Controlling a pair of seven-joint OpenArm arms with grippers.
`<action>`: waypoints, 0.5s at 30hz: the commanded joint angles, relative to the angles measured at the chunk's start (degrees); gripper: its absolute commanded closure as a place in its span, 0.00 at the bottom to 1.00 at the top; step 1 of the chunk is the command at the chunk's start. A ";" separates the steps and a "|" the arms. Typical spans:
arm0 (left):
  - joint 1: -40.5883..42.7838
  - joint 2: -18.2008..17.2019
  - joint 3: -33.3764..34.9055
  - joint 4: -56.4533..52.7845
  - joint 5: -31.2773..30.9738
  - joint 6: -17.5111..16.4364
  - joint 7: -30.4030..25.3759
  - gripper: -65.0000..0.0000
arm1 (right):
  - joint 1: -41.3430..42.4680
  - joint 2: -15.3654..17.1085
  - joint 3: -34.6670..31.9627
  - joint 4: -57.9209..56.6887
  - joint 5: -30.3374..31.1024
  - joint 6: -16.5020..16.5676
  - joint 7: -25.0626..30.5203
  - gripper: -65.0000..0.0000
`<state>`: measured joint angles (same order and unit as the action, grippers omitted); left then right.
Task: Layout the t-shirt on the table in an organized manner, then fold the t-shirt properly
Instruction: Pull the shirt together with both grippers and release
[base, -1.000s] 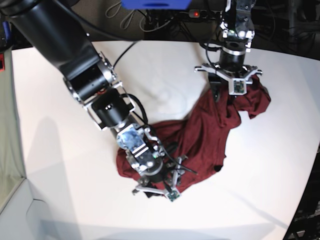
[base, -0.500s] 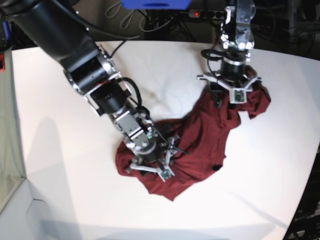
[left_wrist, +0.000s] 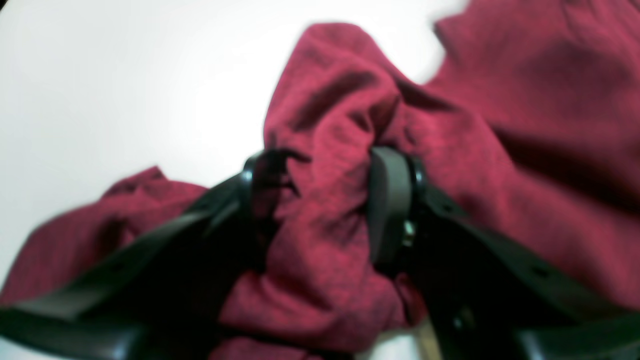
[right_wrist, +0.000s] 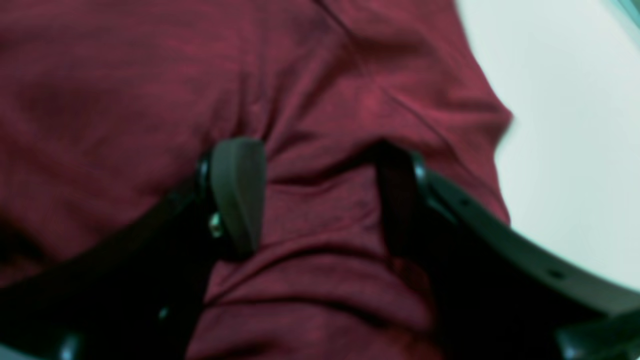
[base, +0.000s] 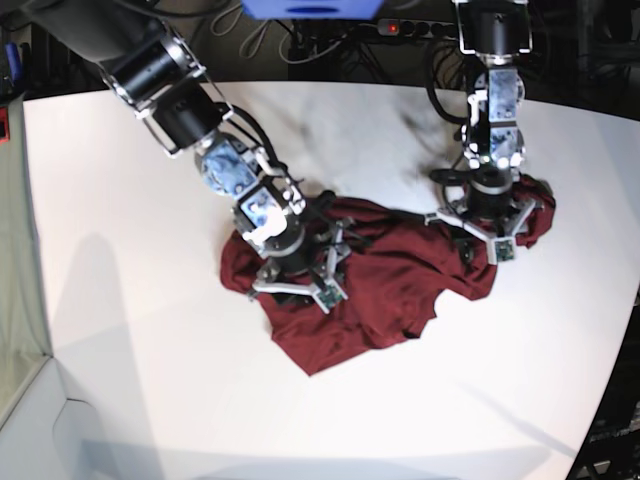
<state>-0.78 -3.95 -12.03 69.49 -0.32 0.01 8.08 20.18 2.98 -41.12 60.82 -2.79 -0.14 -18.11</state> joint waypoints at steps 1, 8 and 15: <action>-2.52 -0.23 -0.06 -0.35 0.19 0.21 -1.61 0.58 | -0.27 0.05 -1.47 3.49 0.02 0.54 -0.40 0.43; -12.02 -1.20 -0.06 -5.63 0.01 0.21 -1.61 0.58 | -6.60 1.54 -8.24 19.58 0.02 0.54 -7.78 0.43; -11.93 -2.43 -0.14 8.18 0.01 0.21 -1.53 0.58 | -6.43 1.98 -1.73 28.72 0.02 0.54 -9.19 0.43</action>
<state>-11.99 -5.78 -11.97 76.84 -0.27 -0.12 7.68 12.99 5.08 -42.89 88.84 -2.61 0.71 -27.99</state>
